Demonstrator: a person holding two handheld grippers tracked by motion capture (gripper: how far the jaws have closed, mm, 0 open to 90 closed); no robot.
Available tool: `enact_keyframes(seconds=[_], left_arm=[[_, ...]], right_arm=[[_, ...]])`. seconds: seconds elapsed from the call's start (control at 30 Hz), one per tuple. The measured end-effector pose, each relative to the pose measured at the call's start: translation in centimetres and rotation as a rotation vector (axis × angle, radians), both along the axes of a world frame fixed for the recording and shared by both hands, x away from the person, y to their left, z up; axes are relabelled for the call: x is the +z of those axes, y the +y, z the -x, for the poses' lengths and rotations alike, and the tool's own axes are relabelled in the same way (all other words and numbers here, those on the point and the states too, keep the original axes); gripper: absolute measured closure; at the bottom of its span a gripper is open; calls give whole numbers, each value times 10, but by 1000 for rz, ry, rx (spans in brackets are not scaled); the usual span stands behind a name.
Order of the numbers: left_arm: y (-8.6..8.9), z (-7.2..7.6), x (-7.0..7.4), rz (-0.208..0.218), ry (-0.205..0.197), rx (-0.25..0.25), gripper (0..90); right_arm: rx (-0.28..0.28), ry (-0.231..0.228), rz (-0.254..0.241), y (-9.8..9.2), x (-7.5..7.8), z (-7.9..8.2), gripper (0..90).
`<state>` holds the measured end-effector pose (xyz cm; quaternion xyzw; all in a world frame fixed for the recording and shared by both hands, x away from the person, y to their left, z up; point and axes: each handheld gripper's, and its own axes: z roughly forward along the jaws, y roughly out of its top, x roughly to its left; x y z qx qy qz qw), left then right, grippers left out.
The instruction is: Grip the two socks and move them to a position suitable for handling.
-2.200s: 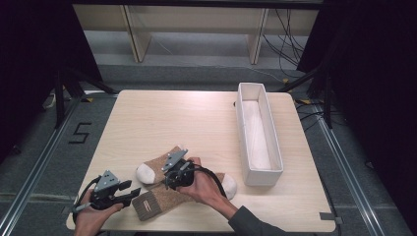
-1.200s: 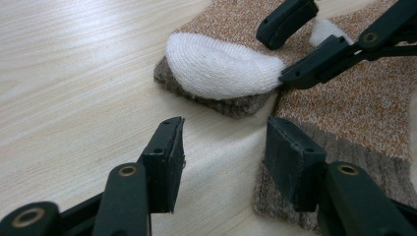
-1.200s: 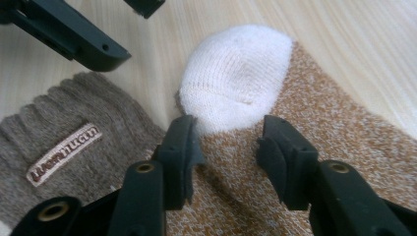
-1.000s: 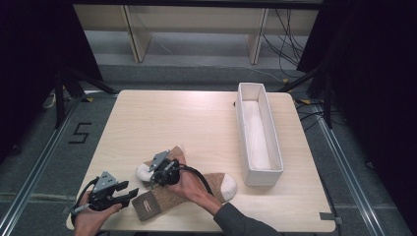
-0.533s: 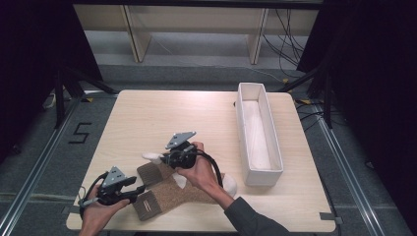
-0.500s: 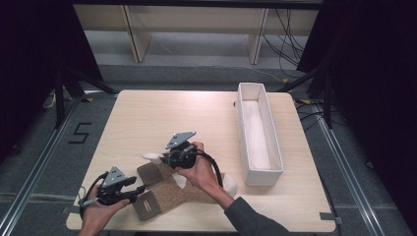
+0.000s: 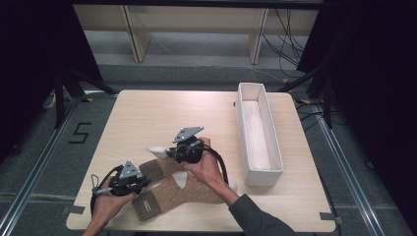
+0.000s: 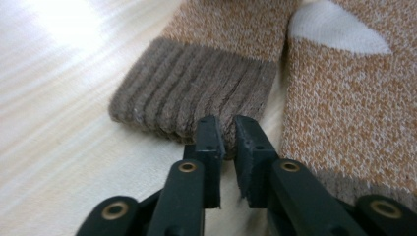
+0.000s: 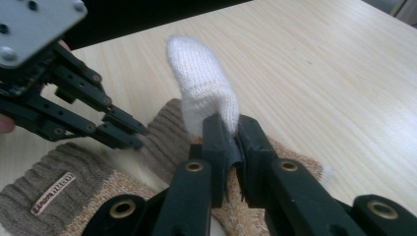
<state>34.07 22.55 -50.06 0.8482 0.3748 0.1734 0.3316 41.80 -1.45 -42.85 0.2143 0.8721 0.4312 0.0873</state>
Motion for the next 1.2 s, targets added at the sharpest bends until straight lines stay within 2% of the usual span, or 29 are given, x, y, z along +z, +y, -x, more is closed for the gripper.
enact_keyframes(seconds=[0.07, 0.1, 0.13, 0.2, 0.33, 0.37, 0.43, 0.5, 0.53, 0.57, 0.6, 0.63, 0.67, 0.73, 0.83, 0.87, 0.9, 0.93, 0.97, 1.0, 1.07, 1.1, 1.17, 1.2], left_arm=[[1, 1, 3, -7, -2, -6, 820], [1, 2, 5, 13, -19, 3, 821], [3, 3, 9, 8, -28, 7, 821], [8, 8, 15, 35, -50, 19, 823], [18, 17, 26, 31, -76, 19, 824], [21, 19, 27, 15, -70, 12, 824], [29, 25, 19, 44, -58, 39, 824], [33, 27, 17, 35, -45, 40, 824], [37, 30, 15, 27, -39, 47, 824], [46, 35, 12, 44, -42, 68, 824], [46, 35, 12, 44, -42, 68, 824], [50, 38, 12, 50, -49, 78, 824], [54, 42, 13, 51, -45, 85, 824], [61, 52, 11, 34, -34, 77, 823], [59, 55, 8, 57, -36, 76, 822], [59, 56, 9, 33, -26, 70, 822], [57, 57, 7, 62, -45, 78, 822], [56, 56, 6, 51, -33, 68, 819], [55, 56, 5, 43, -24, 71, 818], [57, 56, 6, 12, -16, 62, 818], [58, 56, 5, 27, -28, 57, 817], [58, 57, 6, 25, -24, 62, 816], [57, 56, 5, 43, -21, 68, 812], [57, 56, 5, 39, -16, 75, 808]], right_arm=[[-4, -9, 5, -2, 2, -1, 837], [-5, -14, 10, -4, 4, -1, 837], [-5, -14, 10, -4, 4, -1, 837], [-14, -14, 3, -7, 5, -3, 838], [-45, -3, 5, -14, 8, -4, 840], [-56, -4, 6, -16, 8, -6, 840], [-86, 9, 16, -20, 6, -8, 841], [-97, 8, 20, -21, 6, -9, 841], [-125, 13, 38, -24, 5, -9, 841], [-134, 9, 41, -26, 5, -10, 841], [-134, 9, 41, -26, 5, -10, 841], [-171, 7, 71, -32, 5, -11, 840], [-171, 7, 71, -32, 5, -11, 840], [-193, 33, 108, -37, 2, -12, 839], [-204, 29, 125, -40, -2, -14, 835], [-204, 29, 125, -40, -2, -14, 835], [-206, 45, 153, -41, -3, -14, 830], [-232, 37, 211, -41, -7, -13, 814], [-243, 23, 223, -41, -8, -12, 796], [-250, 30, 245, -43, -9, -13, 763], [-258, 31, 251, -44, -10, -13, 755], [-259, 38, 244, -46, -11, -13, 741], [-270, 24, 231, -49, -10, -13, 741], [-266, 23, 228, -52, -6, -13, 735]])
